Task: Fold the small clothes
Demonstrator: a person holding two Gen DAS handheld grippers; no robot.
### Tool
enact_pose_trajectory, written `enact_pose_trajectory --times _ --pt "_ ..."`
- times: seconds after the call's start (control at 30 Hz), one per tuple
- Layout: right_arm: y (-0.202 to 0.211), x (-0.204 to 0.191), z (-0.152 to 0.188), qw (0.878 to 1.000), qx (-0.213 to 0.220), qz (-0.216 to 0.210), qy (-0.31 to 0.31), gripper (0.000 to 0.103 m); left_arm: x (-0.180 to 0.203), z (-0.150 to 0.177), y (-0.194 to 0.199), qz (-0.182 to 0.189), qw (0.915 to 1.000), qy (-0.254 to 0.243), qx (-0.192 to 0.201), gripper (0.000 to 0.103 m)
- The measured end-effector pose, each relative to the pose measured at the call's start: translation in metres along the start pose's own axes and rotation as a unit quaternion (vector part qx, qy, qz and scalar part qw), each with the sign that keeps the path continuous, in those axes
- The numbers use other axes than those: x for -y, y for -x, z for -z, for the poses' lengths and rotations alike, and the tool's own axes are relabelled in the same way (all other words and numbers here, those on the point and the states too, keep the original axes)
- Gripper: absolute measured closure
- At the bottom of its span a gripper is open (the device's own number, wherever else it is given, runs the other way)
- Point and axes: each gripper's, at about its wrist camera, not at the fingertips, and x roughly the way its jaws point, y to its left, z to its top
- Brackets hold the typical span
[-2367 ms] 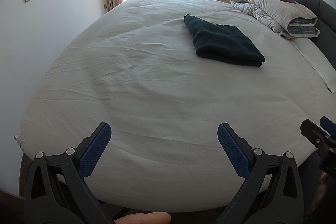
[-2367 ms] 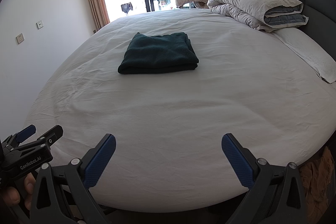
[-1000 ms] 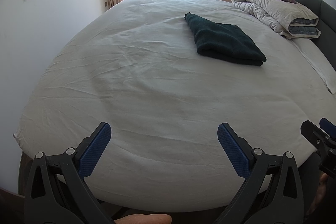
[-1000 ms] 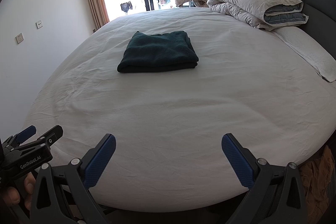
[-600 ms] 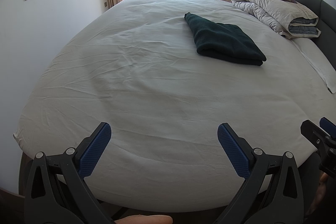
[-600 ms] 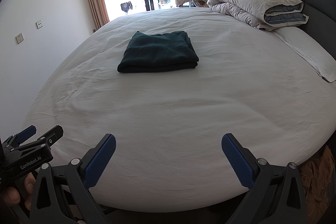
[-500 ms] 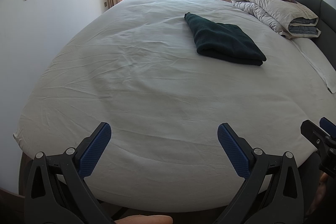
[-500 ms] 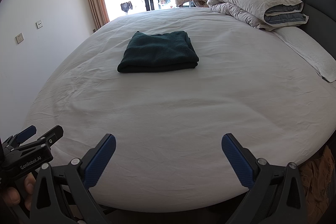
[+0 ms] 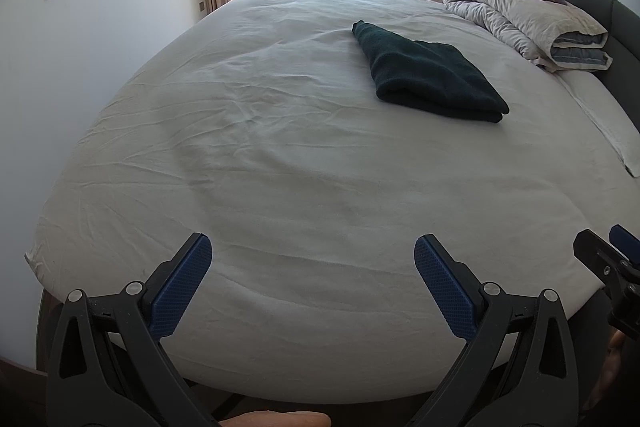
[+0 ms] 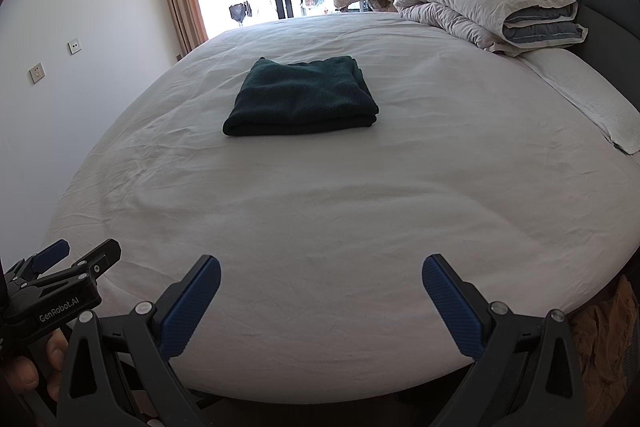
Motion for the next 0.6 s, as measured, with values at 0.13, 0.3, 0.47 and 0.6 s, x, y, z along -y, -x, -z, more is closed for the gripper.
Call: enact_pose_trajectory --times 0.13,0.3,0.47,0.6 --pt "-0.0002 0.0004 -0.0003 1.000 0.000 0.000 0.000 0.000 0.0000 0.0003 0.0003 0.000 1.0000 0.000 0.001 0.000" --pt "-0.0002 0.0008 -0.0004 1.000 0.000 0.000 0.000 0.000 0.0007 -0.0002 -0.0003 -0.001 1.0000 -0.001 0.000 0.000" --pt "-0.0003 0.0013 -0.0011 1.000 0.000 0.000 0.000 0.000 0.0006 -0.0003 -0.0004 -0.001 1.0000 -0.001 0.000 0.000" --pt "-0.0001 0.0013 -0.0009 1.000 -0.001 0.000 0.000 0.000 0.0005 -0.0003 -0.0004 0.000 1.0000 -0.001 0.000 0.000"
